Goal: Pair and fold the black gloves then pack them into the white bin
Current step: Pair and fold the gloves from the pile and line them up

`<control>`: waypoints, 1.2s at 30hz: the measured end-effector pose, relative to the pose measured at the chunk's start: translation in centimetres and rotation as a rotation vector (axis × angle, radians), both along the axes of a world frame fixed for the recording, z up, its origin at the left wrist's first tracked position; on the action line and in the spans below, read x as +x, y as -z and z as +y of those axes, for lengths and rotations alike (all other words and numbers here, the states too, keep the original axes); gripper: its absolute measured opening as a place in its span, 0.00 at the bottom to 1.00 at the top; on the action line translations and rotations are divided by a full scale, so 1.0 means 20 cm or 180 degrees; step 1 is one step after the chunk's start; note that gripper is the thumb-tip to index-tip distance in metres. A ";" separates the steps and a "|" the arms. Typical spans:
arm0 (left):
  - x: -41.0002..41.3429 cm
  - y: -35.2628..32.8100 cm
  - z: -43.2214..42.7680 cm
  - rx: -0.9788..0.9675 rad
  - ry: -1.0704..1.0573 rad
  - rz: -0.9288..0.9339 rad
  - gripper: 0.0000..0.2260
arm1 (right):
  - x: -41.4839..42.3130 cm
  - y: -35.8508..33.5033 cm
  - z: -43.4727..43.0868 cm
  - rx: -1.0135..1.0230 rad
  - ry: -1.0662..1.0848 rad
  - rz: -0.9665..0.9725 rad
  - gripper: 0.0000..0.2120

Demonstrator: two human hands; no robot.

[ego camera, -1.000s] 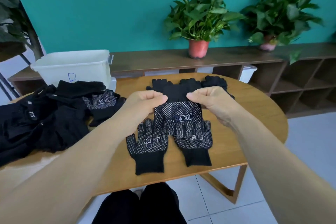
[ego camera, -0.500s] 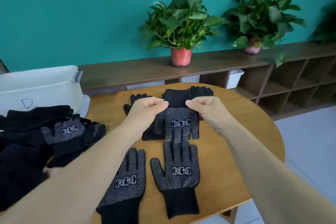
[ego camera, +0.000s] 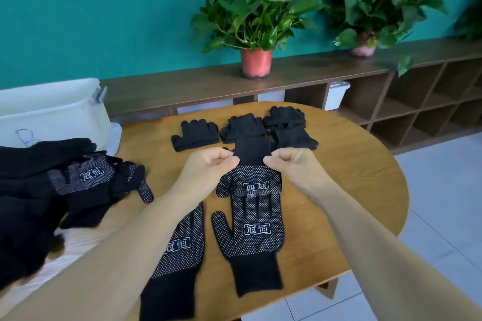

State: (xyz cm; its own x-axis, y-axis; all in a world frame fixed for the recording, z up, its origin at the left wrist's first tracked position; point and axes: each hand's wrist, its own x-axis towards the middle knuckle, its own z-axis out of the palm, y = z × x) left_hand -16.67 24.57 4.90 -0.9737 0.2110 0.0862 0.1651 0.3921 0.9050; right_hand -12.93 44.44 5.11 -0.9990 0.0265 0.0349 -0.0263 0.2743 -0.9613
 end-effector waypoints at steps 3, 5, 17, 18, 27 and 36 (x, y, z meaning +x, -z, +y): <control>0.05 -0.03 -0.02 -0.0131 0.0039 0.0118 0.02 | 0.05 -0.03 0.00 0.0107 -0.0082 0.0169 0.17; 0.13 -0.04 -0.05 -0.0332 0.0201 0.0206 0.02 | 0.13 0.00 0.00 0.0148 -0.0176 0.0214 0.16; 0.46 0.45 -0.23 -0.1903 0.0867 0.1759 0.11 | 0.48 0.45 -0.07 0.2818 -0.0080 0.2049 0.05; 0.46 0.45 -0.23 -0.1930 0.0876 0.1820 0.11 | 0.48 0.45 -0.07 0.2884 -0.0073 0.2078 0.06; 0.47 0.43 -0.26 -0.2089 0.0813 0.2487 0.10 | 0.49 0.49 -0.06 0.2947 -0.0062 0.2164 0.17; 0.48 0.43 -0.27 -0.2599 0.0979 0.2984 0.10 | 0.50 0.54 -0.06 0.2122 0.0032 0.1545 0.19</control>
